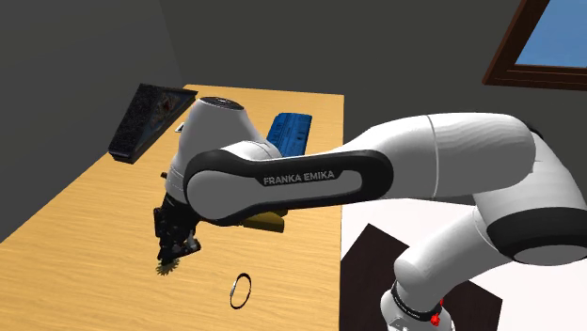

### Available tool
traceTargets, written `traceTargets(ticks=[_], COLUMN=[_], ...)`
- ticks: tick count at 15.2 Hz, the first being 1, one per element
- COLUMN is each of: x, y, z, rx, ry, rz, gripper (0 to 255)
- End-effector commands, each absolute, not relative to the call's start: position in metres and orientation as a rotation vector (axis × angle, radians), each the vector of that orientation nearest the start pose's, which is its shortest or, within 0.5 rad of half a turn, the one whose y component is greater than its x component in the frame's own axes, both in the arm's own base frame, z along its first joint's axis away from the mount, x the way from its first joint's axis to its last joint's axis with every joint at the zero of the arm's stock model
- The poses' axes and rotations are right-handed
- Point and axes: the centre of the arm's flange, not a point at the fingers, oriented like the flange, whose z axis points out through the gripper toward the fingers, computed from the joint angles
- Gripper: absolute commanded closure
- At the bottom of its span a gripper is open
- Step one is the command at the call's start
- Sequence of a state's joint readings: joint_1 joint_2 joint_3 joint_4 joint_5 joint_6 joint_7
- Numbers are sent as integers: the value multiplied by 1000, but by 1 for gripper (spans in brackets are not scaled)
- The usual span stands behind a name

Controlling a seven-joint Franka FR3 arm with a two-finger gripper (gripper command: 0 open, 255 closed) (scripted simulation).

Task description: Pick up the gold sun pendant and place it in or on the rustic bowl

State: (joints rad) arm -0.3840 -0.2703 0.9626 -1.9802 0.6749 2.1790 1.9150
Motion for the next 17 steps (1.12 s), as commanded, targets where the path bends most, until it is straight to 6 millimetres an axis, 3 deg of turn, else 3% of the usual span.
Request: traceTargets(ticks=[1, 12, 17], x=[420, 420, 456], y=[356, 356, 300], z=[580, 635, 639], rx=[-1841, -1841, -1841], ry=[1898, 1898, 1898], rz=[348, 348, 348], gripper=[255, 255, 255])
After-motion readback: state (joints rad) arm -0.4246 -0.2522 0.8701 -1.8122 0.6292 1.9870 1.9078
